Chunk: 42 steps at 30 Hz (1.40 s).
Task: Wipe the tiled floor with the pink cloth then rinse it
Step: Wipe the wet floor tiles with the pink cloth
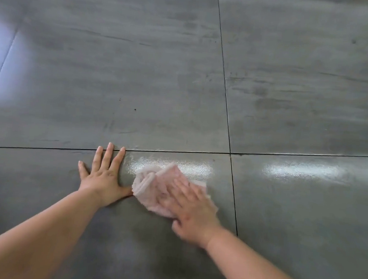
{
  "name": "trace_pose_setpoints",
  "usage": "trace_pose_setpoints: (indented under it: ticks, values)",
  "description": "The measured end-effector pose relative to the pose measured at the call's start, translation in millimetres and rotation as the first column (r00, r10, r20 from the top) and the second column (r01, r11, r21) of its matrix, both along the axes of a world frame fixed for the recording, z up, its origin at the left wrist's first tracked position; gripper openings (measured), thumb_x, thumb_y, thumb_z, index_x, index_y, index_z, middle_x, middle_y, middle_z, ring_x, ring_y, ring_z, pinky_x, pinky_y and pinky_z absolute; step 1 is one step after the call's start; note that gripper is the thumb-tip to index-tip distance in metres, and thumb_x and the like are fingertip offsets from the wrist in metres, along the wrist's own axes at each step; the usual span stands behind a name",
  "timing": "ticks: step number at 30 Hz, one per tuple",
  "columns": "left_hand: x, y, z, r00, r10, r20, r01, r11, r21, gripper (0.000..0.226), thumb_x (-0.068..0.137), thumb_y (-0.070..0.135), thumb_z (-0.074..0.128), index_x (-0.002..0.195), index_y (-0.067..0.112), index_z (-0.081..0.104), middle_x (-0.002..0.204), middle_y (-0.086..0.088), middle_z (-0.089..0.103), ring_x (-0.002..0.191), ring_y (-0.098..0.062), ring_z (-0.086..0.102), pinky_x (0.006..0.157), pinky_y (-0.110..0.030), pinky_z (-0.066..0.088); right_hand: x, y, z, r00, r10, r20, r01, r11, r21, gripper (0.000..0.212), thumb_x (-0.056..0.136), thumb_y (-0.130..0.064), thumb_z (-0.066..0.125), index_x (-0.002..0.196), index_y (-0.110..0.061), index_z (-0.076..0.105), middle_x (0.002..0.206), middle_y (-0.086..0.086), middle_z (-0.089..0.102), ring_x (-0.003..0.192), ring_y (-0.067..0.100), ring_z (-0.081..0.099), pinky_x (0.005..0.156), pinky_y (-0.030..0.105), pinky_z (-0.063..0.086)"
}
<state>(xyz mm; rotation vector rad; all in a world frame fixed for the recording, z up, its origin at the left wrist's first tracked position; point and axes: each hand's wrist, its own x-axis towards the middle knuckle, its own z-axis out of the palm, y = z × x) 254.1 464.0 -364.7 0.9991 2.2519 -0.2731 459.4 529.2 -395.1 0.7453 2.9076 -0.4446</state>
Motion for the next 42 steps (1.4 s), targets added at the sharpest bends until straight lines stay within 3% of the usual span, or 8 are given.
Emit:
trace_pose_setpoints:
  ticks: [4,8,14,17,21,27,36,42]
  values:
    - [-6.4,-5.5,2.0,0.999,-0.017,0.046,0.015,0.999,0.044,0.104,0.071,0.060,0.060,0.142,0.033,-0.011,0.154,0.004,-0.019,0.142,-0.017,-0.020,0.116,-0.051,-0.005,56.1,72.2,6.9,0.908,-0.410,0.087,0.405,0.912,0.069,0.060,0.066,-0.031,0.034,0.122,-0.019,0.050,0.122,0.011,0.063,0.119,0.033,0.051,0.084,0.048,0.053]
    - [-17.3,-21.2,6.6,0.997,-0.032,0.074,0.021,0.990,0.137,0.096,0.075,0.041,0.067,0.144,0.030,0.001,0.156,0.001,-0.012,0.144,-0.017,-0.012,0.118,-0.041,-0.002,67.1,77.4,23.6,0.592,-0.779,0.207,0.797,0.604,-0.002,0.055,0.094,-0.026,0.034,0.147,-0.021,0.020,0.156,0.008,0.015,0.144,0.029,0.010,0.110,0.049,0.021]
    - [-23.8,-62.3,12.9,0.999,0.040,0.017,-0.041,0.996,0.075,0.103,0.071,0.045,0.069,0.144,0.030,-0.003,0.155,0.002,-0.014,0.144,-0.016,-0.013,0.117,-0.042,0.001,-11.0,-44.4,2.8,0.993,-0.102,0.051,0.103,0.995,-0.018,0.058,0.060,-0.035,0.032,0.114,-0.028,0.053,0.115,-0.004,0.068,0.114,0.025,0.051,0.107,0.040,0.020]
    - [-28.0,-69.3,9.5,0.999,0.015,0.034,-0.014,1.000,-0.008,0.108,0.070,0.049,0.068,0.143,0.029,-0.010,0.155,0.002,-0.018,0.143,-0.017,-0.017,0.118,-0.045,0.002,-12.2,-41.9,3.2,0.956,0.271,0.113,-0.265,0.962,-0.065,0.062,0.059,-0.041,0.028,0.109,-0.038,0.065,0.120,-0.007,0.065,0.120,0.017,0.039,0.108,0.035,0.006]
    - [-31.2,-64.6,7.8,0.997,0.025,0.069,-0.023,1.000,-0.021,0.111,0.070,0.045,0.070,0.143,0.028,-0.011,0.154,0.000,-0.021,0.142,-0.020,-0.020,0.117,-0.048,0.001,-3.9,49.8,-1.5,0.983,-0.146,0.108,0.134,0.985,0.111,0.066,0.068,-0.041,0.027,0.131,-0.031,0.046,0.137,0.002,0.053,0.132,0.022,0.027,0.108,0.039,0.018]
    - [-35.4,-65.4,2.7,0.997,0.013,0.082,-0.010,0.999,-0.044,0.111,0.071,0.047,0.069,0.142,0.029,-0.014,0.153,0.000,-0.024,0.141,-0.020,-0.024,0.116,-0.051,-0.002,-0.5,112.8,23.6,0.564,-0.802,0.197,0.822,0.569,-0.032,0.051,0.096,-0.029,0.029,0.145,-0.025,0.017,0.156,0.002,0.010,0.144,0.027,0.004,0.110,0.052,0.020]
    - [-38.9,-67.0,-0.4,0.997,-0.017,0.080,0.023,0.997,-0.076,0.112,0.072,0.052,0.064,0.140,0.027,-0.021,0.152,-0.001,-0.027,0.140,-0.020,-0.025,0.116,-0.050,-0.005,-118.6,13.0,8.9,0.985,0.154,0.079,-0.142,0.981,-0.131,0.053,0.092,-0.021,0.036,0.144,-0.029,0.028,0.158,-0.001,0.009,0.146,0.018,0.002,0.117,0.041,-0.002]
    - [-39.1,-67.4,1.0,0.996,-0.027,0.085,0.033,0.997,-0.072,0.111,0.072,0.052,0.064,0.140,0.029,-0.021,0.152,-0.001,-0.028,0.140,-0.021,-0.026,0.116,-0.050,-0.006,-32.5,104.5,8.3,0.892,-0.404,0.202,0.412,0.911,0.000,0.061,0.088,-0.042,0.017,0.146,-0.028,0.020,0.157,-0.002,0.013,0.144,0.022,0.009,0.114,0.042,0.013]
